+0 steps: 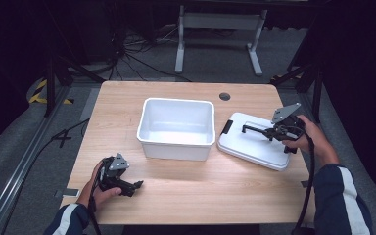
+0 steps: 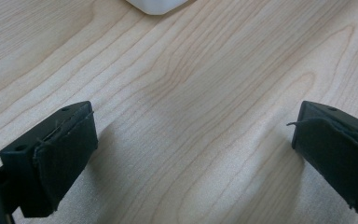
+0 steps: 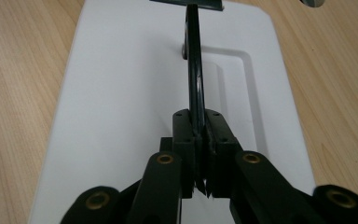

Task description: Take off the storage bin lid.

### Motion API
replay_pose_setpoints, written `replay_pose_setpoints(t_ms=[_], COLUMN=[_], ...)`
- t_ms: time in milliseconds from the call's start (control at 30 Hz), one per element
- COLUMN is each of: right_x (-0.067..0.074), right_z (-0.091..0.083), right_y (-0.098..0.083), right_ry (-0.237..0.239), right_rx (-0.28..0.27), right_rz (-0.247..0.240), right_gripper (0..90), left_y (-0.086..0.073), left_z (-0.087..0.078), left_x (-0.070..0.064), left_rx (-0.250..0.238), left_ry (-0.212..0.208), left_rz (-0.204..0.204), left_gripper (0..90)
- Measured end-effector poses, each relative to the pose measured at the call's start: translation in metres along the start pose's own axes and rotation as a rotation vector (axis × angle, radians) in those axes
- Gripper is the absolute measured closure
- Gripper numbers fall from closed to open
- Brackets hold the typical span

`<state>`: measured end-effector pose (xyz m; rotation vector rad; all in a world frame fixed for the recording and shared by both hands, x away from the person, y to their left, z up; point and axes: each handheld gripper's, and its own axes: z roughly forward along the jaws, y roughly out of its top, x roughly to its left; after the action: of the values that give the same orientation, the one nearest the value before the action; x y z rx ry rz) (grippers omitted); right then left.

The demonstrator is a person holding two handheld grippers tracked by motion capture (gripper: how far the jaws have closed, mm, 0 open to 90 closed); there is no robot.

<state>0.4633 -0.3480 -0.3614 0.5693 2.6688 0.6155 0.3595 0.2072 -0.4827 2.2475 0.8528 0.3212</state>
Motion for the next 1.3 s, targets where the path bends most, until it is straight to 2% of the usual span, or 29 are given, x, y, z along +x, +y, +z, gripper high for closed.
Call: replay_pose_setpoints(t_ms=[267, 567, 633, 767, 1000, 1200, 1233, 1300], right_x=[0.000, -0.003, -0.004, -0.007, -0.009, -0.009, -0.009, -0.009], right_z=[0.006, 0.015, 0.017, 0.021, 0.018, 0.014, 0.014, 0.013], right_y=[-0.004, -0.006, -0.006, -0.008, -0.009, -0.007, -0.006, -0.006], right_ry=[0.022, -0.001, -0.023, -0.024, -0.035, -0.038, -0.040, -0.045], right_rx=[0.022, 0.062, 0.078, 0.097, 0.078, 0.073, 0.071, 0.069], right_rz=[0.011, 0.029, 0.037, 0.055, 0.077, 0.075, 0.074, 0.078], right_gripper=[84.7, 84.2, 84.0, 83.0, 79.1, 75.2, 74.8, 73.5], left_y=[0.000, 0.000, 0.000, 0.000, 0.000, 0.000, 0.000, 0.000], left_z=[0.000, 0.000, 0.000, 0.000, 0.000, 0.000, 0.000, 0.000], left_x=[0.000, 0.000, 0.000, 0.000, 0.000, 0.000, 0.000, 0.000], left_rx=[0.000, 0.001, 0.000, -0.001, -0.001, -0.001, 0.001, 0.000], left_ry=[0.003, 0.003, 0.003, 0.004, 0.004, 0.002, 0.004, 0.004], left_rz=[0.005, 0.006, 0.006, 0.002, 0.002, -0.003, 0.008, 0.007], left_gripper=[0.5, 0.5, 0.5, 0.5, 0.5, 0.5, 0.5, 0.5])
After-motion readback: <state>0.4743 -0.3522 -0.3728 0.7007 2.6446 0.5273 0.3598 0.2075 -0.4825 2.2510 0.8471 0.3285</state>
